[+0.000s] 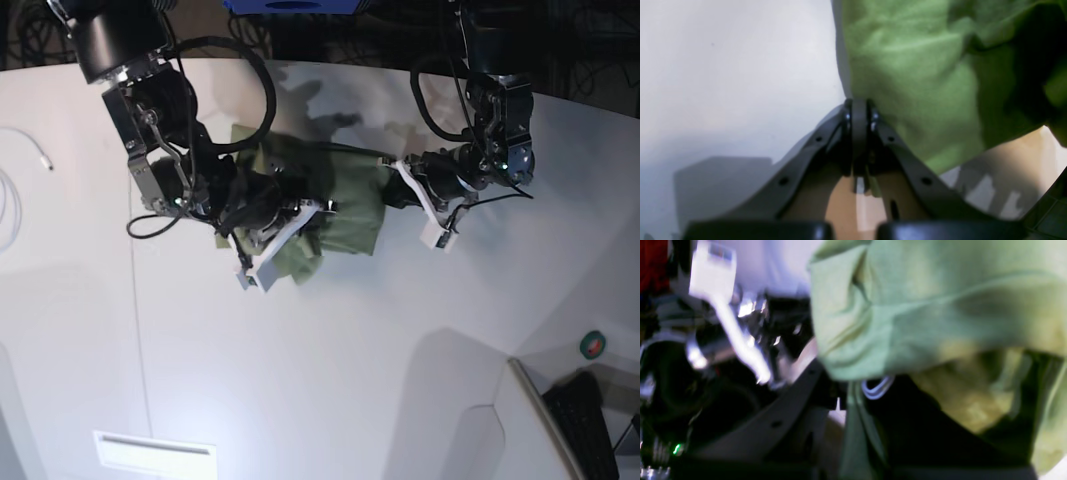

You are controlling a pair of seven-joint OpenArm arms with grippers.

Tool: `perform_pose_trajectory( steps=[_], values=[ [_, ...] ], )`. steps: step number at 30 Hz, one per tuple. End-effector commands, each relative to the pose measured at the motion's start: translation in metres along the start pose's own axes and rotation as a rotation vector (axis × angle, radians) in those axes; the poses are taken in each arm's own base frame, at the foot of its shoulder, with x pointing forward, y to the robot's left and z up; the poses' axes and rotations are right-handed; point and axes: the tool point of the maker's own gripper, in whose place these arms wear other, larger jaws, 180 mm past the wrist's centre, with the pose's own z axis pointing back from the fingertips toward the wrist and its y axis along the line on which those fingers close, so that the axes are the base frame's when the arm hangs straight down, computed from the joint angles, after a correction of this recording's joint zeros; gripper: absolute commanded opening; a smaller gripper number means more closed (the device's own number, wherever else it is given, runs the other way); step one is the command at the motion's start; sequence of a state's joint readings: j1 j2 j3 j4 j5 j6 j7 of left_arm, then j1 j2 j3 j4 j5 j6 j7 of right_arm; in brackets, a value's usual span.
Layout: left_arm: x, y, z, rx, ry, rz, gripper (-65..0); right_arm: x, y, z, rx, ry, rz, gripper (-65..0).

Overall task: Layout the t-shirt on the table in an organized manner, then fold the t-shirt properly
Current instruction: 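Fold the strip end with the right gripper toward the left gripper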

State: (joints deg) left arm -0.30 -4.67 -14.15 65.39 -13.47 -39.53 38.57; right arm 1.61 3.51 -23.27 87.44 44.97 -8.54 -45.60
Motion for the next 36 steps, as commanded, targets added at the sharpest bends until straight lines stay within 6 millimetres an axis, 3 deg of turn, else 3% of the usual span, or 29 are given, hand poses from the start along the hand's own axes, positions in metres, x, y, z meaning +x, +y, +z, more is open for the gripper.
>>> perform_pose_trajectory(
  steps=[1, 9, 21, 32, 36],
  values=[
    [0.006, 0.002, 0.002, 0.005, -0.002, -0.023, -65.0, 0.006, 0.016, -0.003, 0.042, -0.008, 0.024, -65.0],
    [0.006, 0.003, 0.003, 0.006, -0.001, -0.023, -65.0, -0.010, 0.024, -0.035, 0.025, 0.043, 0.082, -65.0],
    [0.004, 0.003, 0.002, 0.005, 0.003, -0.023, -65.0, -0.001, 0.043, -0.040, 0.061, 0.025, 0.081, -65.0],
    [0.001, 0.009, 0.007, 0.019, 0.005, -0.019, -65.0, 0.011, 0.033, -0.047, 0.032, -0.015, 0.063, -65.0],
    [-0.007, 0.024, 0.019, 0.039, 0.015, -0.014, -65.0, 0.007, 0.026, -0.050, 0.017, -0.004, 0.055, -65.0]
  ],
)
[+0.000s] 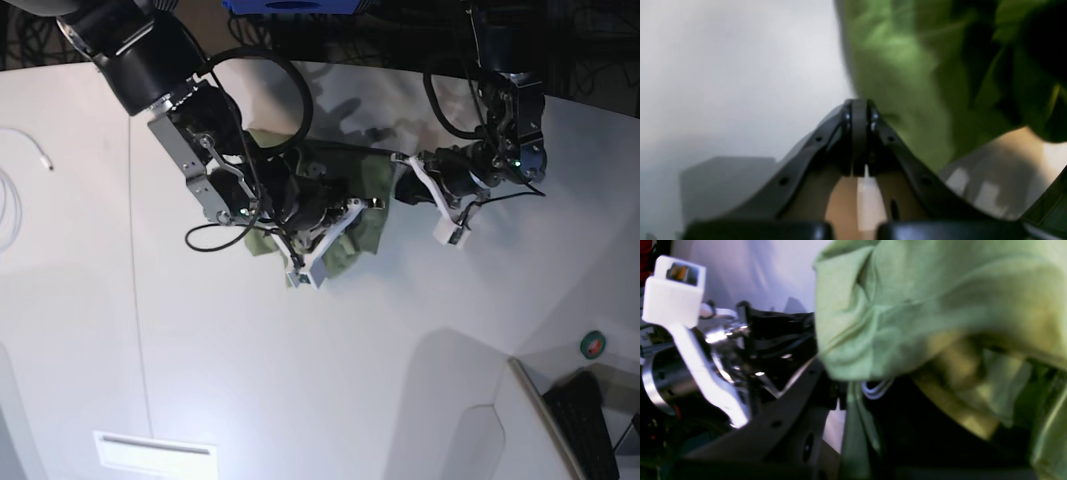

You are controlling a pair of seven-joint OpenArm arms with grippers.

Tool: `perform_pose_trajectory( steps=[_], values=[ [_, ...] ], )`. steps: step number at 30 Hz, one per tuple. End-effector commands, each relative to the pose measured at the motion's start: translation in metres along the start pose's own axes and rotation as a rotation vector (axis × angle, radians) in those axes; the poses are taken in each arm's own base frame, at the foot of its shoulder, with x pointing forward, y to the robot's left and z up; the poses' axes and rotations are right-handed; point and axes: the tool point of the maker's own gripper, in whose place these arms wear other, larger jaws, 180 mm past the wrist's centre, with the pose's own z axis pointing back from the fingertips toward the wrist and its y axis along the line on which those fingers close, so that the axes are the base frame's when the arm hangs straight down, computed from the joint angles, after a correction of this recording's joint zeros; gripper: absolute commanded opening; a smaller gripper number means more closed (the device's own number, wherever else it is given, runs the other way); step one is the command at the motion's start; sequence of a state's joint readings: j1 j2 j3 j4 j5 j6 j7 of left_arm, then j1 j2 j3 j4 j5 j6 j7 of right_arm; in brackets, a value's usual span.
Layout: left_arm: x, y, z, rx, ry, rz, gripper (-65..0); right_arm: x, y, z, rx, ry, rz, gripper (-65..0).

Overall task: Layout the t-shirt on the table in an organized manner, then fold the t-shirt properly
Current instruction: 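Fold the strip end with the right gripper toward the left gripper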

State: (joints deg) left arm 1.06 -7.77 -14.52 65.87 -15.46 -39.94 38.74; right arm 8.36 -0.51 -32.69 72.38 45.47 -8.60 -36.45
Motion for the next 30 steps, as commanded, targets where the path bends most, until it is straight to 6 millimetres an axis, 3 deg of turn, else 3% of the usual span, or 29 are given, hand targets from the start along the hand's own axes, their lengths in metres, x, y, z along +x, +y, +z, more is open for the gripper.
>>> perform_pose_trajectory(
  steps=[1, 5, 14, 19, 22, 25, 30],
  values=[
    [0.004, 0.008, 0.009, 0.013, -0.014, -0.010, -65.0, 0.014, 0.009, 0.001, 0.024, -0.034, 0.001, -65.0],
    [0.009, 0.014, 0.035, 0.003, -0.077, 0.004, -65.0, 0.010, 0.003, -0.002, 0.011, -0.020, -0.009, -65.0],
    [-0.034, 0.041, 0.090, 0.096, -0.018, -0.032, -65.0, 0.015, 0.003, -0.002, 0.011, -0.051, -0.008, -65.0],
    [-0.037, 0.069, 0.133, 0.218, -0.071, 0.001, -65.0, 0.015, 0.004, -0.002, 0.012, -0.052, -0.011, -63.9],
    [-0.036, 0.085, 0.151, 0.278, -0.097, 0.025, -65.0, 0.014, 0.005, -0.002, 0.013, -0.048, -0.006, -52.7],
    [-0.035, 0.099, 0.163, 0.320, -0.118, 0.048, -65.0, 0.013, 0.006, -0.002, 0.014, -0.046, -0.005, -45.5],
    [-0.031, 0.105, 0.169, 0.339, -0.133, 0.053, -65.0, 0.013, 0.008, -0.001, 0.020, -0.046, -0.003, -29.4]
  ],
)
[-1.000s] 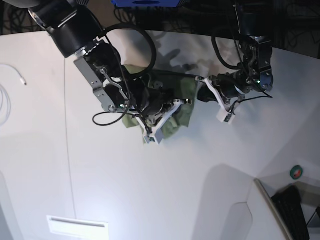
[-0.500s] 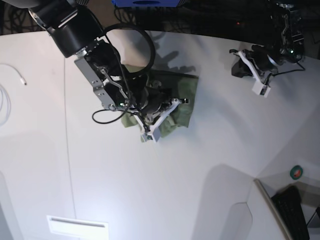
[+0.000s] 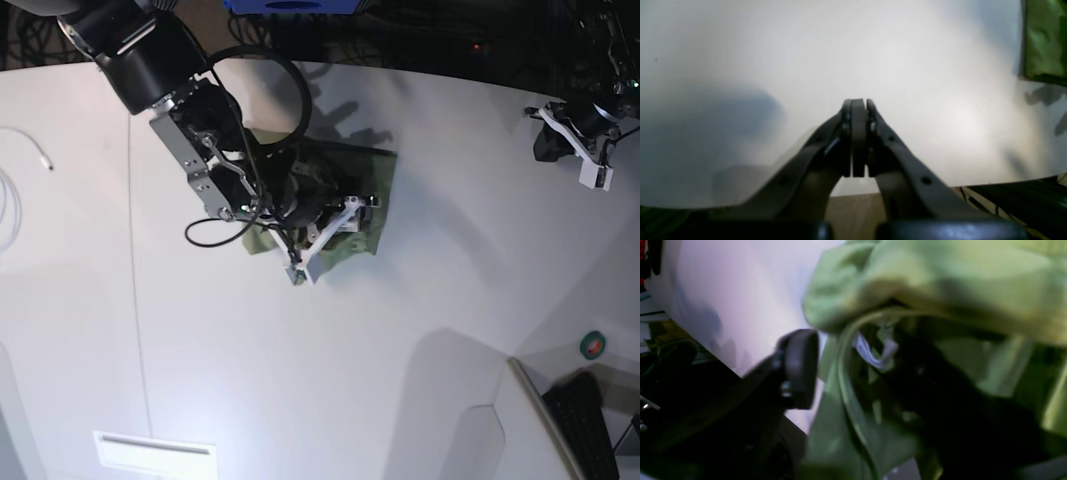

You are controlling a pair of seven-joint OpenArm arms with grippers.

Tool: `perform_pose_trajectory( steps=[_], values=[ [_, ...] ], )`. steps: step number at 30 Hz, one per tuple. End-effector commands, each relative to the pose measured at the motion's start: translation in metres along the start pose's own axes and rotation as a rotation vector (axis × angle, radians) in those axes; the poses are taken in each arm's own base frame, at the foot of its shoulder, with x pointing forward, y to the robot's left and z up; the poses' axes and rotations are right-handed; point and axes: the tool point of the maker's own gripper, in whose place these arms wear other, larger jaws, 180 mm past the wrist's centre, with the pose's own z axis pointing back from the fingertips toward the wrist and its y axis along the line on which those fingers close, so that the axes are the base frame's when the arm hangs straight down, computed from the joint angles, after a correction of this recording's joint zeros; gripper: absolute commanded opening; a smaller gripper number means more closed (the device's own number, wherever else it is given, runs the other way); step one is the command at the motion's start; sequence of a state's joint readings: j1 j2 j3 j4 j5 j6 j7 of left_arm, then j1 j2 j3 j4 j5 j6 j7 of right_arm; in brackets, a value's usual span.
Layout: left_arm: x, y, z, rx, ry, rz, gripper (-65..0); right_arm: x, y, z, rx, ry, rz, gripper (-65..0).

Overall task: Layout the t-shirt on the table in an organized manner, then fold the t-shirt properly
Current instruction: 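Fold the strip end with the right gripper toward the left gripper, then press and smooth the folded layers with the right gripper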

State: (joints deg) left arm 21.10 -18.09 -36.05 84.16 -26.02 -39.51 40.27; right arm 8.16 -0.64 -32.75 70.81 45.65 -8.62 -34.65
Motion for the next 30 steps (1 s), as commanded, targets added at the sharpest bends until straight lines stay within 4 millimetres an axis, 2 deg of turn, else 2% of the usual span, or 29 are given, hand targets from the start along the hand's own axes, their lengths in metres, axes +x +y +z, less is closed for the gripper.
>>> perform_pose_trajectory(
  steps=[1, 6, 9, 12, 16, 18, 20, 22, 24, 25, 27, 28, 30],
  values=[
    [0.013, 0.003, 0.004, -0.001, -0.038, -0.020, -65.0, 0.018, 0.017, 0.004, 0.040, -0.047, 0.016, -28.2],
    [0.014, 0.002, 0.003, -0.003, -0.038, -0.020, -65.0, 0.019, 0.032, 0.012, 0.076, -0.048, 0.034, -28.1],
    [0.020, 0.005, 0.001, 0.001, -0.052, -0.016, -65.0, 0.011, 0.046, 0.010, 0.104, -0.003, 0.030, -28.1],
    [0.015, 0.009, -0.003, 0.003, -0.042, 0.014, -65.0, 0.002, 0.055, 0.010, 0.121, 0.040, 0.030, -28.1],
    [0.007, 0.013, -0.009, 0.002, -0.024, 0.048, -65.0, 0.000, 0.078, 0.019, 0.176, 0.056, 0.051, -28.1],
    [0.006, 0.018, -0.008, 0.007, -0.017, 0.047, -65.0, 0.002, 0.087, 0.026, 0.197, 0.058, 0.069, -28.1],
    [0.008, 0.020, -0.007, 0.011, -0.016, 0.041, -65.0, 0.013, 0.093, 0.037, 0.215, 0.024, 0.092, -28.2],
    [0.010, 0.027, -0.004, 0.024, -0.017, 0.033, -65.0, 0.026, 0.081, 0.050, 0.195, -0.022, 0.117, -29.3],
    [0.014, 0.043, 0.006, 0.069, -0.044, 0.059, -65.0, 0.045, 0.065, 0.063, 0.163, -0.082, 0.087, -37.5],
    [0.015, 0.051, 0.011, 0.091, -0.060, 0.077, -65.0, 0.054, 0.056, 0.067, 0.143, -0.105, 0.055, -44.0],
    [0.018, 0.067, 0.023, 0.138, -0.089, 0.106, -65.0, 0.070, 0.033, 0.074, 0.098, -0.156, -0.007, -61.2],
    [0.018, 0.073, 0.027, 0.155, -0.099, 0.116, -65.0, 0.074, 0.026, 0.076, 0.084, -0.175, -0.015, -65.0],
    [0.018, 0.079, 0.033, 0.175, -0.108, 0.129, -65.0, 0.078, 0.017, 0.075, 0.061, -0.193, -0.034, -65.0]
  ],
)
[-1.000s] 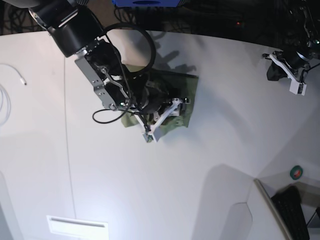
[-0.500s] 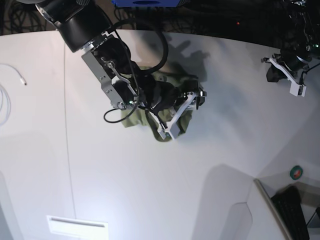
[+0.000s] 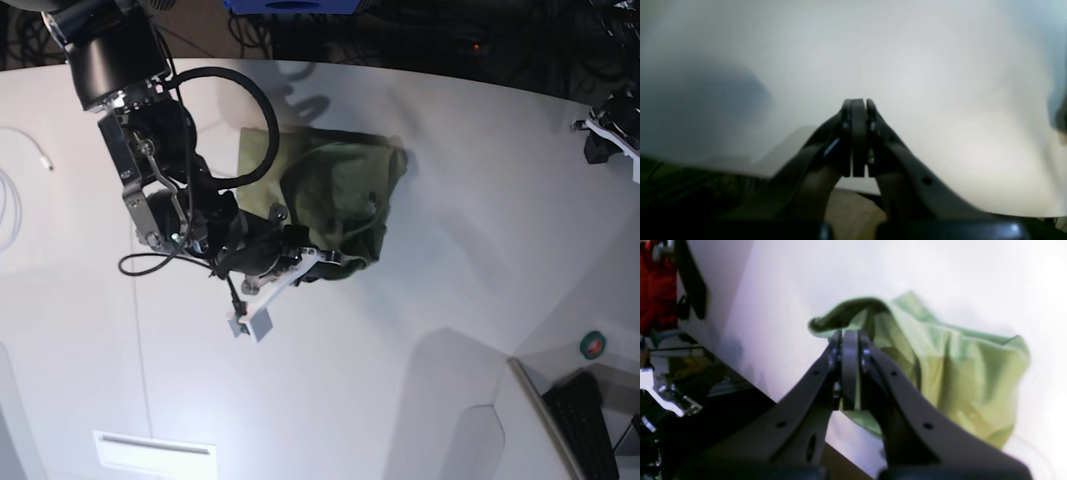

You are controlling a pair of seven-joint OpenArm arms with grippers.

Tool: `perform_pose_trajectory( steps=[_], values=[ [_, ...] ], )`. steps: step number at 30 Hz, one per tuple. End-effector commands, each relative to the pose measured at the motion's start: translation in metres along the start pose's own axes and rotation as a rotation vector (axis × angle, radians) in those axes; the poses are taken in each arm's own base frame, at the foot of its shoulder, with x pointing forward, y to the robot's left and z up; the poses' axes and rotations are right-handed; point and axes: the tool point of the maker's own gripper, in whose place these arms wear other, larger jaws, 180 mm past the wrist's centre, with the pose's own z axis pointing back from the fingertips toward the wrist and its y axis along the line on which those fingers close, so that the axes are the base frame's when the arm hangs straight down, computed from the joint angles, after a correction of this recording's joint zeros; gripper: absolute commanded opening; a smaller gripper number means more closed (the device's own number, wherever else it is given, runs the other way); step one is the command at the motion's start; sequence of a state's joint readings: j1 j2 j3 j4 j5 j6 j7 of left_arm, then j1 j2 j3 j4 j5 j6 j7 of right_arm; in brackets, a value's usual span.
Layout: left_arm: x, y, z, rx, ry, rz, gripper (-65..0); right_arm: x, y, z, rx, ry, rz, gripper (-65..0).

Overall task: Layout the t-shirt on the table in an organized manner, then fold the t-shirt properly
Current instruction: 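Press and smooth the folded layers with the right gripper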

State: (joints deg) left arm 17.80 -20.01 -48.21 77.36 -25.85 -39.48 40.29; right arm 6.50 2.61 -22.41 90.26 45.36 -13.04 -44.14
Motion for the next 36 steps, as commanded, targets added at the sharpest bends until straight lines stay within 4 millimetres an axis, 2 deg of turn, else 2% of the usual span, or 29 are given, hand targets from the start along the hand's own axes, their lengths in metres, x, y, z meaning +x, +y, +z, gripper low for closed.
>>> perform_pose_trajectory(
  steps=[1, 5, 7, 11, 17, 22, 25, 27, 33, 35, 36],
  values=[
    [0.015, 0.003, 0.004, -0.001, -0.043, -0.015, -65.0, 0.011, 0.007, -0.002, 0.015, -0.028, -0.008, -65.0],
    [0.013, 0.004, 0.005, -0.001, -0.040, -0.015, -65.0, 0.001, -0.015, -0.021, -0.049, 0.027, -0.050, -65.0],
    [0.013, 0.002, 0.004, -0.004, -0.038, -0.015, -65.0, -0.007, -0.008, -0.031, -0.048, 0.062, -0.021, -65.0],
    [0.012, 0.001, 0.003, -0.007, -0.039, -0.013, -65.0, -0.019, -0.008, -0.056, -0.089, 0.092, 0.071, -65.0],
    [0.012, 0.001, 0.003, -0.007, -0.039, -0.013, -65.0, -0.044, 0.034, -0.087, -0.057, 0.182, 0.188, -65.0],
    [0.011, 0.001, 0.003, -0.006, -0.036, -0.013, -65.0, -0.052, 0.049, -0.104, -0.061, 0.169, 0.354, -65.0],
    [0.010, 0.001, 0.004, -0.006, -0.034, -0.013, -65.0, -0.049, 0.057, -0.102, -0.048, 0.163, 0.373, -65.0],
    [0.010, 0.002, 0.004, -0.005, -0.035, -0.012, -65.0, -0.044, 0.068, -0.093, -0.019, 0.170, 0.380, -65.0],
    [0.011, 0.003, 0.004, -0.002, -0.039, -0.010, -65.0, -0.024, 0.052, -0.040, -0.063, 0.100, 0.175, -65.0],
    [0.012, 0.001, 0.003, -0.005, -0.038, -0.012, -65.0, -0.021, 0.044, -0.039, -0.079, 0.090, 0.168, -65.0],
    [0.013, 0.001, 0.003, -0.007, -0.040, -0.013, -65.0, -0.020, 0.034, -0.043, -0.110, 0.096, 0.164, -65.0]
  ],
)
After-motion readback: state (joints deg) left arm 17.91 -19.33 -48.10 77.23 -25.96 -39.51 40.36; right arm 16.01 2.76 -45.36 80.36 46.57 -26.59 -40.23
